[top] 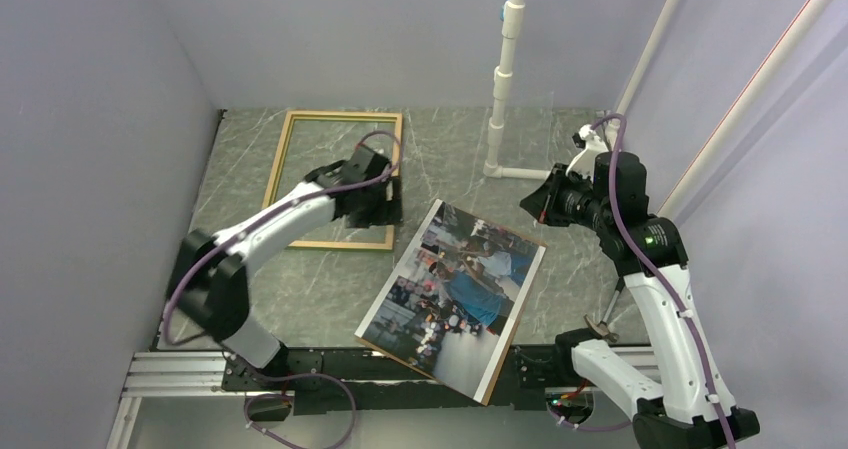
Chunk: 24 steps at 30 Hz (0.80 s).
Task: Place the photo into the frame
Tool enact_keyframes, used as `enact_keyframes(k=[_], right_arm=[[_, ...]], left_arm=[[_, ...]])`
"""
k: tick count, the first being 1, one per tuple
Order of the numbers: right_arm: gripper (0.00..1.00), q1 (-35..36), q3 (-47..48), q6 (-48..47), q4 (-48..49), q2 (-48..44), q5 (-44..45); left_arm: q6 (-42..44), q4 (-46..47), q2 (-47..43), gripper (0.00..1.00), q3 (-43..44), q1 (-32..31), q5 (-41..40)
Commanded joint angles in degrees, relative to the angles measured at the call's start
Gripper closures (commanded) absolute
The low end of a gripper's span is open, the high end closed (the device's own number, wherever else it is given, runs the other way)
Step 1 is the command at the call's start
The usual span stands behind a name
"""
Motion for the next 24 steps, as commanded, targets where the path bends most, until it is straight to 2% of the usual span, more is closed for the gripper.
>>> enact_keyframes(k=[1, 6, 17, 22, 24], right_arm=[[1.0, -0.03, -0.35, -2.36, -2.76, -2.06, 5.04], [1.0, -0.07, -0.83, -2.55, -3.52, -2.95, 5.14], [1.0, 0.04, -3.05, -2.98, -2.65, -3.1, 4.31], [1.0, -0.01, -3.18, -2.88, -2.36, -2.86, 4.41], [1.0, 0.0, -3.0, -2.81, -2.41, -2.78, 4.4]], left_arm=[[2.98, -5.36, 13.72, 0.2, 13.59, -4.04, -6.81], [2.53, -10.95, 27.77, 0.27, 24.16, -6.24, -11.05], [-0.83, -8.27, 32.29, 0.3, 20.85, -6.66, -15.01], [-0.91, -7.9, 34.09, 0.43, 19.62, -7.08, -14.43], [-1.25, -7.03, 33.7, 0.52, 18.38, -7.23, -13.81]])
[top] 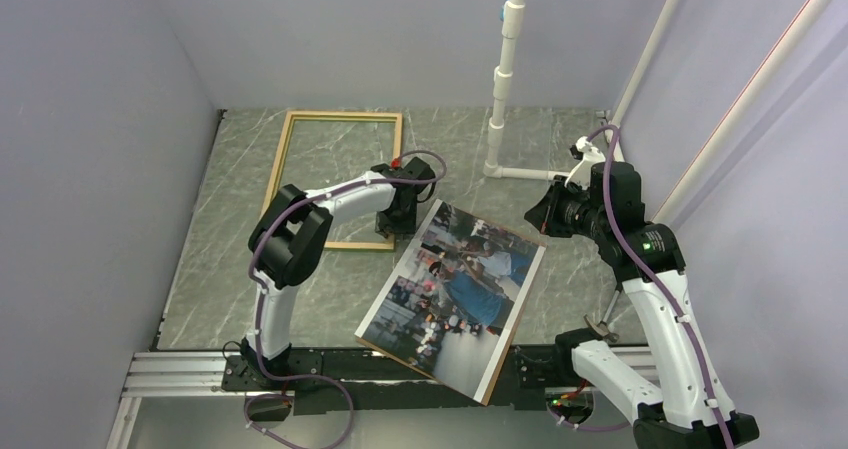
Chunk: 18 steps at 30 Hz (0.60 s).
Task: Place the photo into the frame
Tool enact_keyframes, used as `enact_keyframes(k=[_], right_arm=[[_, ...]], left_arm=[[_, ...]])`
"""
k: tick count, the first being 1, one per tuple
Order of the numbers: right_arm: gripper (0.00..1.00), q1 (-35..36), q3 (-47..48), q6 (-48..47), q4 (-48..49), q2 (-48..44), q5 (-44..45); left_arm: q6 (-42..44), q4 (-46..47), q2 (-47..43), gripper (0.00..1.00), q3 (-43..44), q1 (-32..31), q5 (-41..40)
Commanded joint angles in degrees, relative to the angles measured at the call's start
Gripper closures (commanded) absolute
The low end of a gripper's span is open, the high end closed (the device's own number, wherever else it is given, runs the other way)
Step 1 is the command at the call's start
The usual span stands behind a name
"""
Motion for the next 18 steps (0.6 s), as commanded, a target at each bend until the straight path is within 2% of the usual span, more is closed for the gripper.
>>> enact_keyframes(k=[1, 5, 8, 18], right_arm=[[1.0, 0.01, 0.43, -0.52, 1.38, -0.54, 0.41], [1.0, -0.01, 0.28, 0.22, 2.12, -1.04, -1.17], [1.0, -0.03, 0.27, 0.58, 2.64, -0.99, -1.65], [1.0, -0.01, 0.27, 0.69, 2.8, -0.55, -2.05]], left_arm=[[-0.73, 0.66, 0.17, 0.59, -2.61, -0.61, -0.3], [-0.56, 0.39, -1.89, 0.88, -2.25, -1.06, 0.72], [-1.11, -1.51, -3.23, 1.0, -0.73, -1.48, 0.28], [-2.95, -4.44, -8.58, 1.0, 1.06, -2.29, -1.44]])
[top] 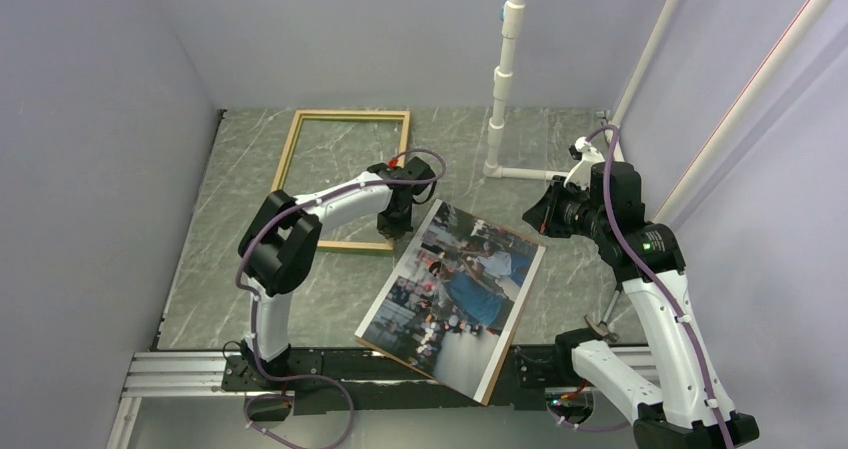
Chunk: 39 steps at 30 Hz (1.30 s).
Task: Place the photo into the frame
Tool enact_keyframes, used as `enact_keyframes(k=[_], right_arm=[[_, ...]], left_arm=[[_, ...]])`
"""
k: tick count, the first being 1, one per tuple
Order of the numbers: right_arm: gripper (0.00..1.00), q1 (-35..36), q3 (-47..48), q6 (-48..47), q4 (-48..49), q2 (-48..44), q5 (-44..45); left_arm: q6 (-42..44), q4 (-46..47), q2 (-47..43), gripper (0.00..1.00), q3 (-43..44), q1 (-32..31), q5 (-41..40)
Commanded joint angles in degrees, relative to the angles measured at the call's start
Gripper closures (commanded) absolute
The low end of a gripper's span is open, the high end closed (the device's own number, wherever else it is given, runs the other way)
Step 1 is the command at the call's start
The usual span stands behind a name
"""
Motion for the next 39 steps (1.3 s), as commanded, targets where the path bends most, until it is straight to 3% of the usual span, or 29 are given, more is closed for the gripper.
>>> enact_keyframes(k=[1, 14, 23, 39], right_arm=[[1.0, 0.0, 0.32, 0.51, 2.75, -0.6, -0.46], [1.0, -0.01, 3.37, 0.96, 1.19, 0.43, 0.67], [1.0, 0.03, 7.87, 0.5, -1.09, 0.55, 11.88], [1.0, 0.86, 10.88, -0.6, -2.1, 0.24, 21.48]], left_arm=[[-1.38, -1.59, -5.29, 1.0, 2.37, -1.07, 0.19], [-6.08, -0.3, -7.47, 1.0, 2.71, -5.02, 3.32], [-12.24, 3.99, -9.3, 1.0, 0.48, -8.31, 6.03], [-18.79, 10.23, -3.78, 1.0, 5.06, -12.73, 9.8]])
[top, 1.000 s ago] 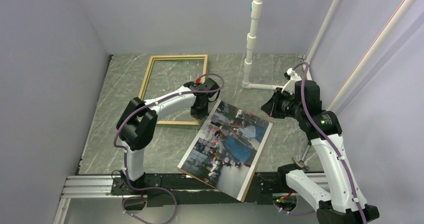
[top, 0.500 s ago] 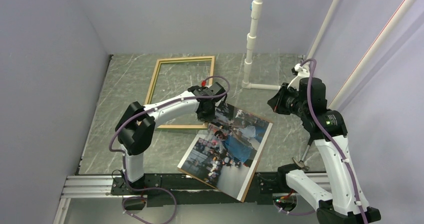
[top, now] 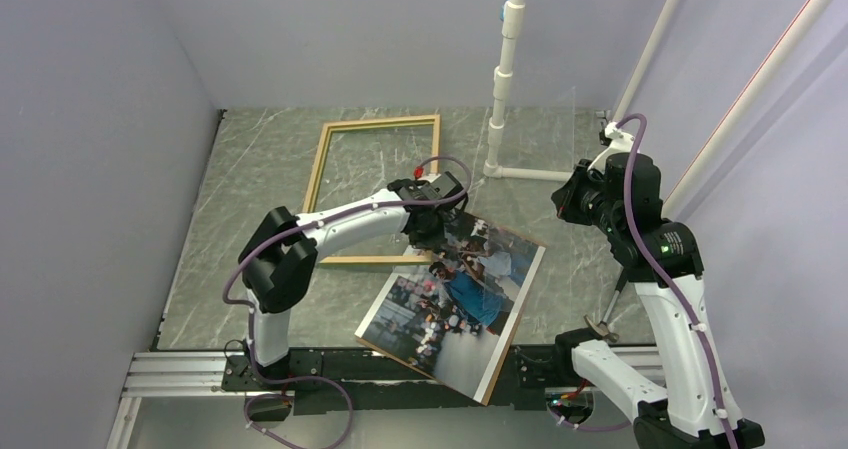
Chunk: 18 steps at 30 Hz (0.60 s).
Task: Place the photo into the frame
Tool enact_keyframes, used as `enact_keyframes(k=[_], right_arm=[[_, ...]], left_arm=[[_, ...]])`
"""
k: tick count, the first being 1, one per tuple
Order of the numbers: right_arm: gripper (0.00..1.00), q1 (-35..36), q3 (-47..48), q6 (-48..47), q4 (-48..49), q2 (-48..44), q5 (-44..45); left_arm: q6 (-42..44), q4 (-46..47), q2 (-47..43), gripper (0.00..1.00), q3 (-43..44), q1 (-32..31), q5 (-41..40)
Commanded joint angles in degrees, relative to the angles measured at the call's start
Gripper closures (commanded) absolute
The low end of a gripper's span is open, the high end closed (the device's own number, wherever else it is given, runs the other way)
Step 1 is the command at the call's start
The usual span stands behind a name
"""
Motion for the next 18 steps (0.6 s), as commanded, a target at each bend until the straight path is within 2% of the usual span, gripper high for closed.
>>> enact_keyframes(k=[1, 18], right_arm=[[1.0, 0.87, 2.93, -0.88, 0.25, -0.5, 5.75], [1.0, 1.55, 2.58, -0.91, 0.5, -1.14, 6.6]], left_arm=[[-5.39, 8.43, 2.22, 1.0, 4.21, -2.07, 6.62], [-9.71, 16.59, 12.49, 1.0, 10.97, -5.08, 11.06]])
